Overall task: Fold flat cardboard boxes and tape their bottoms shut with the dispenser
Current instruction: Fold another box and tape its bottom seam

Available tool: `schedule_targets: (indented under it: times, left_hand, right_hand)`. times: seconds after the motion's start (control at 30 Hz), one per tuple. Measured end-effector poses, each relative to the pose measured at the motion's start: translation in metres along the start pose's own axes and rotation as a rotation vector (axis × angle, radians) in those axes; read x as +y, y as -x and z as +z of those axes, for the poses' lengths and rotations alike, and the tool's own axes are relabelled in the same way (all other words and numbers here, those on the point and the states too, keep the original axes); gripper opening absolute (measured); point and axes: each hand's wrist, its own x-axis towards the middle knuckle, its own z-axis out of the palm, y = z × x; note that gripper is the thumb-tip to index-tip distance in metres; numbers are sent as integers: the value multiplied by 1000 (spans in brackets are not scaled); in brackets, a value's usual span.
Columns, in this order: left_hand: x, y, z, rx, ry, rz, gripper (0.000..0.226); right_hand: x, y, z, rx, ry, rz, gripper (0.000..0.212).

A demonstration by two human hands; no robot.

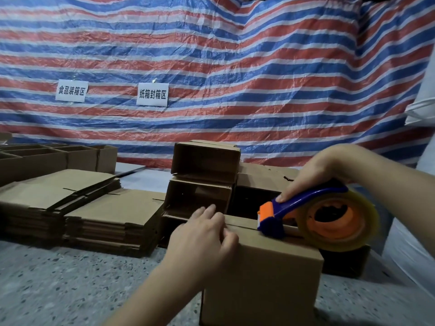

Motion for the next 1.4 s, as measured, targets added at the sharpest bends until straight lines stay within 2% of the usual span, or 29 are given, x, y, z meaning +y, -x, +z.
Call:
schedule_targets:
  times: [0.13,0.27,0.3,0.47,0.67,0.9,1.03,1.13,1.23,1.4]
  left_hand:
    - [16,-12,-2,-135,-49,138,57]
    - [23,-8,6,-163,-187,208,96]
    - [23,-9,5,-154,-219,214,100]
    - [23,-8,1,-111,-261,274,86]
    - [24,-6,-1,-160,-226,246,93]
    - [30,-9,-13,-306,-217,217,82]
    - [45,-16,-24,-383,-195,307,67]
    - [70,-22,-14,-418,-127,337,81]
    - [91,-23,9,-420,-194,319,96]
    - [86,-25,26,-331,-243,335,94]
  right_hand:
    - [2,-1,0,9,-39,6,74]
    - [4,-1,4,30,-60,-13,69]
    - [4,-1,3,45,-60,-17,68]
    - [15,1,1,37,-57,-20,77]
    - [71,2,-6,12,-55,49,105]
    - [78,-4,12,-14,-59,36,96]
    - [83,-3,15,-25,-103,27,92]
    - [83,-5,16,-17,-95,10,96]
    - [85,-4,17,-24,-93,11,99]
    - [97,-9,20,-32,-184,-8,97]
